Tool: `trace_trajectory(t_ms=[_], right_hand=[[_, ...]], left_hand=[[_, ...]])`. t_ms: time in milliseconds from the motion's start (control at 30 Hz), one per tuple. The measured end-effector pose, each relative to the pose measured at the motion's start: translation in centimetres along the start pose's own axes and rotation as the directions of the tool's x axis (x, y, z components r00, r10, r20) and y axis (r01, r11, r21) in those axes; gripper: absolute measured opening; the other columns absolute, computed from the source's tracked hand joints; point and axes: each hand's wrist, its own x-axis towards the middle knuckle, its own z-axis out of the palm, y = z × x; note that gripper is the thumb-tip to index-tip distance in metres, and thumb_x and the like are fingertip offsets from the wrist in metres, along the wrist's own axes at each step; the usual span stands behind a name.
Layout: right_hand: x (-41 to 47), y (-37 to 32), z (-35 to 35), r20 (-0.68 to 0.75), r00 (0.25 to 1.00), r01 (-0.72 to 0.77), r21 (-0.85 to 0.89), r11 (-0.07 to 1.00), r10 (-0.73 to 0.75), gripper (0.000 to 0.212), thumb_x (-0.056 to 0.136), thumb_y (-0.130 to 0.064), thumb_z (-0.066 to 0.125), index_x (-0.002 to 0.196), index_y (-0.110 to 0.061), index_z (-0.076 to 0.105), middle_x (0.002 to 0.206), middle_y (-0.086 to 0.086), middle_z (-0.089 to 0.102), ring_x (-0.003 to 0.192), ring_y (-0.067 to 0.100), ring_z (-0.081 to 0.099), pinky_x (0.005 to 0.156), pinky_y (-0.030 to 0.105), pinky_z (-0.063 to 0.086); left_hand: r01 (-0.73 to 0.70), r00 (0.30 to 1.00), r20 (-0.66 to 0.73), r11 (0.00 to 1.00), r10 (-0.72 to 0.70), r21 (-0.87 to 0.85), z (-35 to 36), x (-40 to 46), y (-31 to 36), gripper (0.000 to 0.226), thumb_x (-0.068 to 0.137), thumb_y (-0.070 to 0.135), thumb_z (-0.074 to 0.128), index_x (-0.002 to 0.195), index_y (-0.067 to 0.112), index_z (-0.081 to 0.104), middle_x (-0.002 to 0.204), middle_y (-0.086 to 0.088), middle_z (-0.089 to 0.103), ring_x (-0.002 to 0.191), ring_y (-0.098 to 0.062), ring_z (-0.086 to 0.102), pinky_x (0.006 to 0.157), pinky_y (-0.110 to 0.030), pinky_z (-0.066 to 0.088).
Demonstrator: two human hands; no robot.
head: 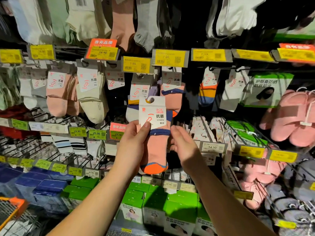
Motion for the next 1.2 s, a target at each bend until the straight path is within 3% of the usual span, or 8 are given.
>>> trace_trajectory(t_ms=[67,167,300,467,767,1000,1100,1200], right_hand=[[0.3,-0.3,0.2,0.055,0.998,0.012,0.086,0.996,-0.017,0.022,0.095,-0.043,0.06,0.104,-0.025,0.07,0.098,-0.007,0.075,0.093,0.009,0.067,0.083,0.026,0.054],[1.7,-1.1,0.1,0.045,0.998,0.029,0.104,0.994,-0.034,0.02,0.099,-0.028,0.056,0.116,-0.023,0.066,0.115,-0.001,0.074,0.112,0.017,0.067,0.103,0.04,0.05],[3.7,-1.8,-0.7,-0.026,0.998,0.064,0.012,0.998,-0.064,0.029,0.096,-0.031,0.056,0.121,-0.02,0.064,0.121,0.003,0.072,0.115,0.021,0.067,0.102,0.044,0.051],[5.8,-3.1,-1.6,-0.063,0.994,0.086,-0.091,0.992,-0.092,0.022,0.104,-0.024,0.052,0.122,-0.021,0.064,0.12,-0.001,0.072,0.11,0.013,0.068,0.095,0.035,0.054],[10.2,-6.7,-1.9,-0.107,0.975,0.163,-0.254,0.953,-0.196,0.016,0.102,-0.034,0.054,0.114,-0.028,0.063,0.111,-0.008,0.072,0.101,0.01,0.069,0.094,0.041,0.055],[11.7,-6.6,-2.0,-0.124,0.976,0.145,-0.261,0.954,-0.182,0.011,0.096,-0.041,0.056,0.1,-0.034,0.063,0.109,-0.005,0.073,0.101,0.017,0.07,0.095,0.052,0.054],[12.0,-6.4,-2.2,-0.142,0.978,0.122,-0.197,0.973,-0.152,0.013,0.094,-0.041,0.055,0.1,-0.034,0.064,0.111,-0.002,0.073,0.102,0.019,0.07,0.096,0.054,0.053],[12.3,-6.0,-2.7,-0.162,0.981,0.078,-0.185,0.98,-0.108,0.012,0.096,-0.039,0.055,0.101,-0.031,0.065,0.111,0.0,0.074,0.102,0.021,0.071,0.096,0.055,0.053]], left_hand=[[0.001,1.0,0.021,1.0,-0.001,0.005,0.5,0.2,0.1,0.021,0.083,0.047,0.069,0.097,0.032,0.068,0.101,-0.001,0.077,0.095,-0.022,0.072,0.084,-0.042,0.056],[0.003,0.999,0.044,1.0,-0.003,0.001,1.5,0.8,0.6,0.007,0.096,0.029,0.065,0.102,0.025,0.067,0.094,0.004,0.077,0.086,-0.014,0.072,0.073,-0.03,0.055],[0.013,1.0,0.027,0.999,-0.014,0.038,2.4,2.0,1.1,0.01,0.098,0.031,0.061,0.101,0.023,0.066,0.094,0.002,0.076,0.086,-0.014,0.07,0.075,-0.033,0.051],[0.046,0.999,-0.009,0.997,-0.045,0.055,3.4,3.6,1.3,0.015,0.097,0.032,0.062,0.103,0.019,0.067,0.092,0.002,0.072,0.086,-0.014,0.068,0.078,-0.04,0.053],[0.006,0.999,-0.037,1.0,-0.006,0.012,5.6,7.0,4.4,0.02,0.1,0.026,0.06,0.111,0.01,0.063,0.089,-0.002,0.071,0.07,-0.011,0.067,0.051,-0.02,0.049],[0.026,0.998,-0.051,0.999,-0.028,-0.033,6.4,7.8,4.5,0.021,0.1,0.024,0.059,0.114,0.008,0.061,0.09,-0.003,0.071,0.066,-0.008,0.068,0.049,-0.019,0.049],[0.025,0.999,-0.029,0.999,-0.026,-0.033,6.5,8.3,4.7,0.015,0.099,0.026,0.061,0.104,0.012,0.064,0.092,-0.004,0.072,0.076,-0.015,0.069,0.059,-0.025,0.054],[0.021,0.999,-0.025,1.0,-0.02,0.015,6.7,8.7,4.5,0.012,0.099,0.028,0.061,0.096,0.017,0.065,0.089,-0.004,0.072,0.072,-0.016,0.067,0.054,-0.023,0.051]])
